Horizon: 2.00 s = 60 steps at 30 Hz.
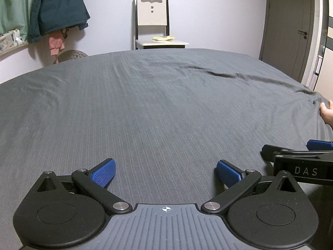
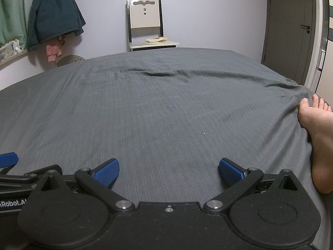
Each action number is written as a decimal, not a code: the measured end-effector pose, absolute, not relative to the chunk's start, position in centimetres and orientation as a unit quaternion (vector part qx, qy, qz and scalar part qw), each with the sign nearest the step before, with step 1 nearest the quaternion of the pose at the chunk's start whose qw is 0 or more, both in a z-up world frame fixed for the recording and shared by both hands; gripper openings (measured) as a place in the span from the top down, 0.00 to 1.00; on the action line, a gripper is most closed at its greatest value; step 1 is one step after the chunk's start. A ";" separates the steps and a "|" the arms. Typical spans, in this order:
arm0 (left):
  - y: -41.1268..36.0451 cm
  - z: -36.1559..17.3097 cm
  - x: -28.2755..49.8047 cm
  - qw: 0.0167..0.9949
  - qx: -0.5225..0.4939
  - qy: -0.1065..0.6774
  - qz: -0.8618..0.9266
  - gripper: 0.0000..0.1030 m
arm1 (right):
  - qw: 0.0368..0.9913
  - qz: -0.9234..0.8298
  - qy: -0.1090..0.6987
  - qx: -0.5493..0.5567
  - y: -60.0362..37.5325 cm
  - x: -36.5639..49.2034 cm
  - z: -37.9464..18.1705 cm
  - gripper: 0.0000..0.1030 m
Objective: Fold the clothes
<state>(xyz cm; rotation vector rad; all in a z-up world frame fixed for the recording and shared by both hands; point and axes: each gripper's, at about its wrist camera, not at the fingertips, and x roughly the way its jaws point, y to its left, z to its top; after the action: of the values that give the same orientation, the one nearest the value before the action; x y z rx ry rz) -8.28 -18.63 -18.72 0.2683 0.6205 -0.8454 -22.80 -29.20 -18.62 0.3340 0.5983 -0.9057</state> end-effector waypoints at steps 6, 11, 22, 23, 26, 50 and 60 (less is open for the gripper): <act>-18.8 -18.8 -8.3 0.857 0.127 0.296 -0.402 0.00 | 0.843 -0.429 0.284 0.158 -29.1 -22.8 -18.4 0.00; -18.9 -18.8 -8.2 0.857 0.127 0.295 -0.402 0.00 | 0.843 -0.429 0.284 0.158 -29.1 -22.8 -18.4 0.00; -18.8 -18.7 -8.2 0.857 0.127 0.296 -0.402 0.00 | 0.844 -0.427 0.284 0.158 -29.3 -22.9 -18.3 0.00; -18.8 -18.7 -8.2 0.857 0.127 0.296 -0.402 0.00 | 0.844 -0.427 0.284 0.158 -29.3 -22.9 -18.3 0.00; -18.8 -18.7 -8.2 0.857 0.127 0.296 -0.402 0.00 | 0.844 -0.427 0.284 0.158 -29.2 -23.0 -18.3 0.00; -18.7 -18.7 -8.2 0.857 0.127 0.295 -0.402 0.00 | 0.844 -0.426 0.283 0.158 -29.1 -23.2 -18.3 0.00; -18.7 -18.7 -8.2 0.857 0.127 0.296 -0.402 0.00 | 0.844 -0.426 0.284 0.159 -29.2 -23.2 -18.2 0.00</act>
<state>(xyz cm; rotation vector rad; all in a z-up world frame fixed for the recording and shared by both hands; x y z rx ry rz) -8.24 -18.75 -18.71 0.2661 0.6212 -0.8452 -23.17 -29.17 -18.15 0.3355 0.5993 -0.8994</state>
